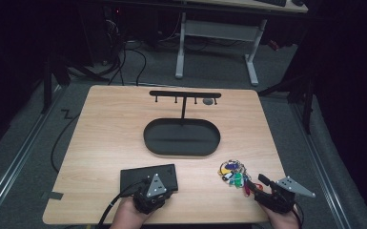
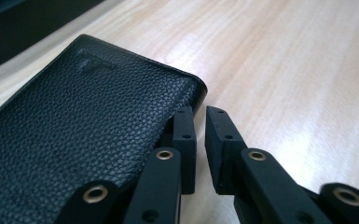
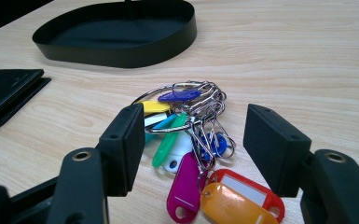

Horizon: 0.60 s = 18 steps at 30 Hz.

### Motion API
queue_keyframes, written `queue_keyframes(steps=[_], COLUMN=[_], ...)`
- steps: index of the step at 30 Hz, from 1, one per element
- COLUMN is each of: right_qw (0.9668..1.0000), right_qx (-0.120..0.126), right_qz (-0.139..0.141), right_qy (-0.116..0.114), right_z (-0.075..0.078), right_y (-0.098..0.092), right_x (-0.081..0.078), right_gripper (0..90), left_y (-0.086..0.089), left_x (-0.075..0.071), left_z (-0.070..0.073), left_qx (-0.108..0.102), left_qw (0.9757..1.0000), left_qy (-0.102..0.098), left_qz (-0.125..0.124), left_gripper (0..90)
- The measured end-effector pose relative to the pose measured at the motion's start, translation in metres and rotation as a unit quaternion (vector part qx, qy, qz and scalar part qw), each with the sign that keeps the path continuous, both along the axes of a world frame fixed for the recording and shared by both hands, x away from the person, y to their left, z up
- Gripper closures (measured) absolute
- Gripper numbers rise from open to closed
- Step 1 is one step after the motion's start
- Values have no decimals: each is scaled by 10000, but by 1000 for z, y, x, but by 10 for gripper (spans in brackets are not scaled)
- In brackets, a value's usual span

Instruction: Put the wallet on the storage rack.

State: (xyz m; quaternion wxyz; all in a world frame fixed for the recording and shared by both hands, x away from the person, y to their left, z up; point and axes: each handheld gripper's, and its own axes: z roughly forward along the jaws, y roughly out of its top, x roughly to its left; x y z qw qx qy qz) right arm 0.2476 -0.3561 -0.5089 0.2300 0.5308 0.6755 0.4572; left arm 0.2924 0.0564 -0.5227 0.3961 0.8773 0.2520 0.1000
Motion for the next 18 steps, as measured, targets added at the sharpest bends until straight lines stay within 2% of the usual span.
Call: queue_keyframes(steps=[8, 12, 16, 18], right_qw=[10000, 10000, 10000, 10000], right_qx=[12, 10, -1, -5], right_qz=[10, 12, 28, 39], right_qy=[18, 21, 24, 5], right_z=[-1, -1, -1, 0], right_y=[0, 1, 1, 1], right_x=[0, 0, 1, 1], right_gripper=[394, 395, 395, 395], left_y=[-3, -4, -2, 3], left_x=[6, 9, 11, 8], left_z=[1, 3, 5, 12], left_qx=[30, 177, 34, -214], left_qw=[9996, 9984, 9983, 9986], left_qy=[-60, -212, -184, -241], left_qz=[258, 485, 550, 409], left_gripper=[858, 884, 878, 821])
